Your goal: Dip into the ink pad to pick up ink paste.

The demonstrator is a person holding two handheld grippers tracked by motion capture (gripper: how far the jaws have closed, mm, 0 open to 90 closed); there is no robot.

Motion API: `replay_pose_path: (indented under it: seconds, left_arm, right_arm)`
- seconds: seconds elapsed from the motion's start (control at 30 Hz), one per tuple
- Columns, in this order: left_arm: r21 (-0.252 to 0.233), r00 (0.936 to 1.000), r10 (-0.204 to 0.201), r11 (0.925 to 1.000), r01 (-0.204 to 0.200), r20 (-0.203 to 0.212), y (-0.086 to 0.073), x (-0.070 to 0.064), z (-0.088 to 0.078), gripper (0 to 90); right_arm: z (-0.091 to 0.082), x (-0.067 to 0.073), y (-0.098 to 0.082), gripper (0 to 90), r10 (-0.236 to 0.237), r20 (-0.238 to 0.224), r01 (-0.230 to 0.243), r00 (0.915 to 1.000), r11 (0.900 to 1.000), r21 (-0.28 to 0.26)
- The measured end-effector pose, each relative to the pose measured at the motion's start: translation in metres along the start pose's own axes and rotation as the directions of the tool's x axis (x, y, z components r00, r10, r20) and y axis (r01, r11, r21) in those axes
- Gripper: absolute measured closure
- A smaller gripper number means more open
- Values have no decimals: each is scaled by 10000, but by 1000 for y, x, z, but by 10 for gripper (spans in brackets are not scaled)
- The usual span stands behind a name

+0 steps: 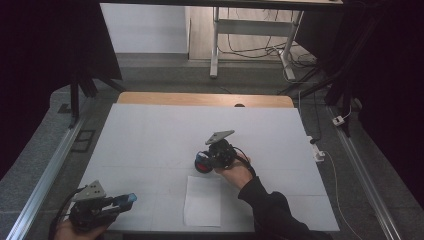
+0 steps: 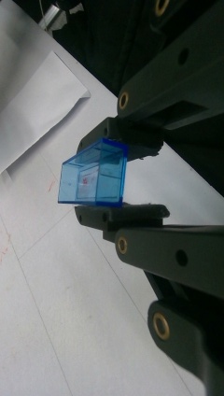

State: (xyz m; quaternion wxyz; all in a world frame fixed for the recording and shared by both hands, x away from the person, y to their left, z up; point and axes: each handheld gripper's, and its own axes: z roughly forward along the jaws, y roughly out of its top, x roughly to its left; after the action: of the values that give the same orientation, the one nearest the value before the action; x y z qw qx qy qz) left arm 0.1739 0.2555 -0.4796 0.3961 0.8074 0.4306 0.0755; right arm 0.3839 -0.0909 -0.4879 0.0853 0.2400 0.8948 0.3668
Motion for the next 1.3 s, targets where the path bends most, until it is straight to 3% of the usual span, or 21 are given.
replay_pose_path:
  seconds: [0.6,0.8,1.3]
  left_arm:
    - [-92,9999,-148,9998,147,-58,0,1,-1,680]
    - [-91,10000,-89,9999,89,9,-1,1,-1,680]
    - [-106,10000,30,9999,-29,93,-1,0,-1,680]
  right_arm:
    - [-5,-1,1,701,-32,64,33,10000,9998,-191]
    - [-16,-1,5,701,52,-100,-57,9999,9984,-554]
    - [-40,9,3,701,-237,-714,186,9972,9973,-712]
